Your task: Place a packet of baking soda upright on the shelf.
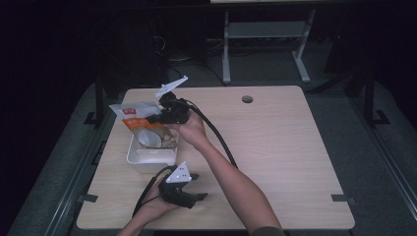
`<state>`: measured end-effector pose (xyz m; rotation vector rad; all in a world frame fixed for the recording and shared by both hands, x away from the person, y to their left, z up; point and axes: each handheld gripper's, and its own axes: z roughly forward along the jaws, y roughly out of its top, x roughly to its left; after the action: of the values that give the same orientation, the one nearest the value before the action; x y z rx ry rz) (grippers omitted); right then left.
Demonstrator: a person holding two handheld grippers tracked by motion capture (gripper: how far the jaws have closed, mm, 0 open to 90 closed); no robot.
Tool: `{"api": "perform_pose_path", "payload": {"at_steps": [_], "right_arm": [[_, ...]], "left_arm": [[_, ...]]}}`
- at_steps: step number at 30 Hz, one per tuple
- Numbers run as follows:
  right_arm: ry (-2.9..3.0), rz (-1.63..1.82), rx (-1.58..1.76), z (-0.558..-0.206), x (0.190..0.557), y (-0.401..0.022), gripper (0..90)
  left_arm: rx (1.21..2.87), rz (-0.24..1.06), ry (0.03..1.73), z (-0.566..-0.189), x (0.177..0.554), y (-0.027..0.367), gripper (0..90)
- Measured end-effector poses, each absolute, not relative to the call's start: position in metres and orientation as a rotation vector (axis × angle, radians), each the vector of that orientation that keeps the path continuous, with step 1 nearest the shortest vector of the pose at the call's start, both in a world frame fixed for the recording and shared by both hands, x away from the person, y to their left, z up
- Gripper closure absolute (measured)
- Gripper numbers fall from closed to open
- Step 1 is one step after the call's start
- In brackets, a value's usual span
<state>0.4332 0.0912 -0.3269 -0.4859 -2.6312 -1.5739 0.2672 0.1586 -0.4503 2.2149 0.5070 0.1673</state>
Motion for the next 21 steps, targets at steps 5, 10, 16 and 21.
{"api": "perform_pose_path", "payload": {"at_steps": [5,10,16,21], "right_arm": [[-2.59,-1.586,-0.494,-0.339,0.433,0.094,89.8],[-2.578,-1.59,-0.515,-0.35,0.433,0.096,89.8],[-2.557,-1.598,-0.561,-0.358,0.437,0.092,88.9],[-2.597,-1.552,-0.574,-0.359,0.438,0.087,79.8]], "left_arm": [[2.224,0.175,0.499,-0.451,0.266,0.157,28.7],[2.235,0.18,0.499,-0.451,0.266,0.157,28.8],[2.238,0.179,0.496,-0.451,0.266,0.157,28.8],[2.232,0.176,0.498,-0.45,0.266,0.157,28.8]]}}
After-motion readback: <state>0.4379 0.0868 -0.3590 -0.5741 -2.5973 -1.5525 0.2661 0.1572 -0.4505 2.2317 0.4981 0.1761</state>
